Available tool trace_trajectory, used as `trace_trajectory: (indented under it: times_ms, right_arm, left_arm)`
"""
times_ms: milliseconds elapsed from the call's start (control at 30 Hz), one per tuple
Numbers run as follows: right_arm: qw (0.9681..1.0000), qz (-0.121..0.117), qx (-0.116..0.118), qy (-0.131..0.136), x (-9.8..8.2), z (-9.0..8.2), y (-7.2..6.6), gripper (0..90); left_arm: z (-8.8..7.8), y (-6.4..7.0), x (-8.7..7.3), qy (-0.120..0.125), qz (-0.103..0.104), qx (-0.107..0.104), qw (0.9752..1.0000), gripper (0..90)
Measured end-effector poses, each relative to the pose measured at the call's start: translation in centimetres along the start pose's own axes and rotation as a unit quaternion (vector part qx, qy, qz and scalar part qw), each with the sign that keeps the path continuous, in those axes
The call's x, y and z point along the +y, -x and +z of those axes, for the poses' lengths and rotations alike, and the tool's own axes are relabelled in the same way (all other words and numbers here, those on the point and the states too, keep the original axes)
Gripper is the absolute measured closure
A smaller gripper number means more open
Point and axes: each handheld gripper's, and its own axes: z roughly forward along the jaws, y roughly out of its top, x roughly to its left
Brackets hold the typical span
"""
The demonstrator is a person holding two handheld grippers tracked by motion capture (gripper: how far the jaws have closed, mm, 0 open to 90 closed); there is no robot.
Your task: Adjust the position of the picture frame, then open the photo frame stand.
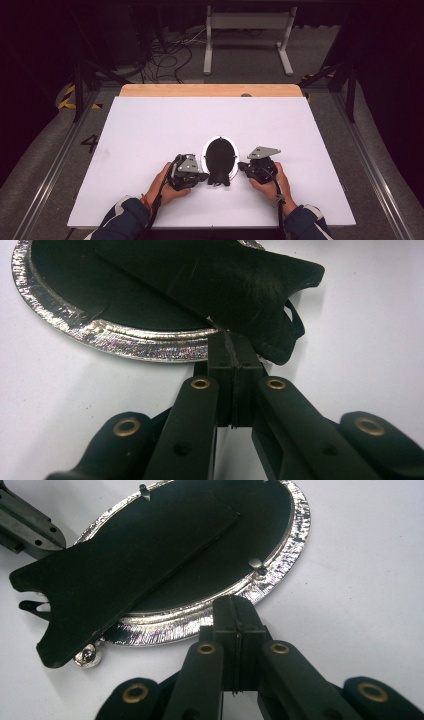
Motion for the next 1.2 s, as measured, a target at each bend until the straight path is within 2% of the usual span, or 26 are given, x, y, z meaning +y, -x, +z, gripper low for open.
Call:
trace_trajectory:
  times_ms: [333, 400, 433, 500, 633, 733, 833, 867, 933, 1000, 1067, 1100, 1200]
  right_arm:
    - [1.0000, 0.002, 0.001, 0.002, -0.1, -0.1, 0.1, 89.9]
    - [0.9999, 0.000, -0.011, 0.004, -0.2, -0.2, 0.0, 90.0]
    - [0.9998, -0.004, -0.020, 0.006, -0.2, -0.3, 0.0, 90.0]
    - [0.9997, -0.001, -0.017, 0.016, -0.3, -0.8, 0.3, 90.0]
    - [0.9998, 0.003, -0.009, 0.019, -0.5, -1.4, 0.7, 89.5]
    - [0.9997, 0.002, -0.002, 0.022, -0.6, -1.8, 0.8, 88.2]
    - [0.9995, -0.005, 0.010, 0.030, -0.6, -2.5, 0.9, 85.8]
    - [0.9992, -0.009, 0.019, 0.033, -0.6, -2.8, 1.1, 82.8]
    - [0.9992, -0.010, 0.019, 0.034, -0.6, -2.9, 1.2, 82.3]
    - [0.9990, -0.007, 0.024, 0.037, -0.6, -3.2, 1.4, 78.6]
    - [0.9989, -0.005, 0.024, 0.039, -0.6, -3.4, 1.5, 77.7]
    - [0.9989, -0.005, 0.026, 0.039, -0.6, -3.5, 1.6, 76.8]
    - [0.9987, -0.010, 0.031, 0.040, -0.4, -3.7, 1.5, 75.7]
  left_arm:
    - [0.0, -0.2, 0.0, 0.001, 0.002, -0.004, 1.0000, 89.0]
    - [-0.3, -0.2, -0.1, 0.001, 0.005, -0.002, 1.0000, 85.4]
    - [-0.7, -0.3, -0.2, 0.006, 0.009, -0.003, 0.9999, 84.5]
    - [-1.7, -0.5, -0.4, 0.016, 0.017, 0.002, 0.9997, 83.8]
    - [-3.5, -1.0, -1.3, 0.021, 0.016, 0.025, 0.9993, 80.7]
    - [-4.5, -1.3, -2.1, 0.026, 0.010, 0.032, 0.9991, 74.9]
    - [-6.3, -1.6, -3.2, 0.041, 0.004, 0.048, 0.9980, 72.1]
    - [-6.8, -1.6, -3.5, 0.046, -0.001, 0.053, 0.9975, 67.4]
    - [-7.7, -1.3, -4.1, 0.054, -0.005, 0.057, 0.9969, 65.5]
    - [-8.1, -1.2, -4.5, 0.050, -0.006, 0.065, 0.9966, 57.7]
    - [-8.5, -1.1, -5.2, 0.049, -0.015, 0.078, 0.9956, 49.7]
    - [-8.8, -1.1, -5.6, 0.045, -0.017, 0.086, 0.9951, 47.1]
    - [-9.5, -1.3, -6.6, 0.048, -0.025, 0.088, 0.9946, 44.4]
